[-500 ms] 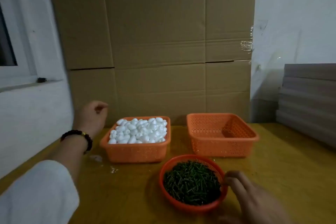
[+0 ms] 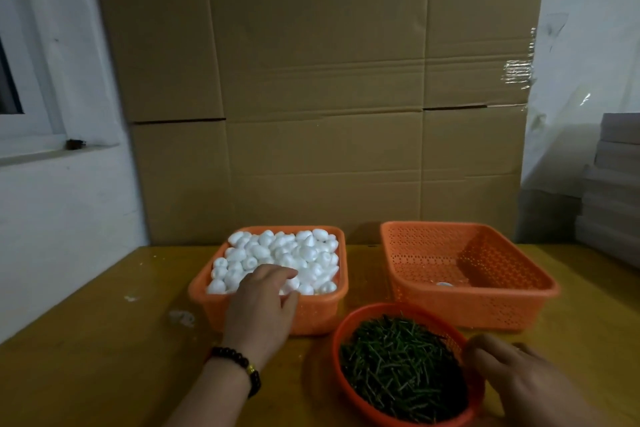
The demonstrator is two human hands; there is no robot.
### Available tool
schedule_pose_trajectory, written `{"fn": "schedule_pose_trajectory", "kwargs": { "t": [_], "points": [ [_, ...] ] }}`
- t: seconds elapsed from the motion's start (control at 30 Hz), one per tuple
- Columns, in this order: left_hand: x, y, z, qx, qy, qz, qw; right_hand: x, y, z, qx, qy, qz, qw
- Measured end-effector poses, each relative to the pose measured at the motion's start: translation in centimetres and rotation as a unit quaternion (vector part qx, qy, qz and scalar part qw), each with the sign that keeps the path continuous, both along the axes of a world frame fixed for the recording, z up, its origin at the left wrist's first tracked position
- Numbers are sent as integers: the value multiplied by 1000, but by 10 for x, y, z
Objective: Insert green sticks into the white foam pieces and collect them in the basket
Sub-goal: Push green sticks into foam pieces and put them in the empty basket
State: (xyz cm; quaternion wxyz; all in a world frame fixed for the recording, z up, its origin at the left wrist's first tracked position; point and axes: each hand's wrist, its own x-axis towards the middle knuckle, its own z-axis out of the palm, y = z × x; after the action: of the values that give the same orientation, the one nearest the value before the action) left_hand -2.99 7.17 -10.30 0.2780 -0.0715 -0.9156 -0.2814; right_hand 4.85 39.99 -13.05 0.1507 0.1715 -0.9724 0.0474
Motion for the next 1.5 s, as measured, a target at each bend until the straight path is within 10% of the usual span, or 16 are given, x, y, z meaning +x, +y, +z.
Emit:
{"fn": "schedule_pose_trajectory", "kwargs": {
  "t": [0.27, 0.53, 0.8, 1.0, 1.1, 1.3, 1.5],
  "points": [
    [-16, 4, 6, -105, -31, 41, 993, -43, 37, 7, -78, -179, 33, 980],
    [-27, 2, 31, -141, -152, 42, 977, -43, -2, 83, -120, -153, 79, 978],
    [-36, 0, 27, -135, -138, 65, 979, -38, -23, 29, -105, -35, 64, 992],
    [-30, 8, 33, 89, -27, -81, 992, -43, -26, 13, -77, -56, 80, 992],
    [-12, 24, 32, 290, -64, -199, 934, -43, -30, 9, -66, -58, 88, 992],
    [24, 64, 8, 646, -239, -406, 600, -40, -36, 9, -67, -58, 89, 992],
    [23, 79, 17, 701, -231, -405, 539, -36, -38, 16, -73, -71, 85, 991]
  ]
}}
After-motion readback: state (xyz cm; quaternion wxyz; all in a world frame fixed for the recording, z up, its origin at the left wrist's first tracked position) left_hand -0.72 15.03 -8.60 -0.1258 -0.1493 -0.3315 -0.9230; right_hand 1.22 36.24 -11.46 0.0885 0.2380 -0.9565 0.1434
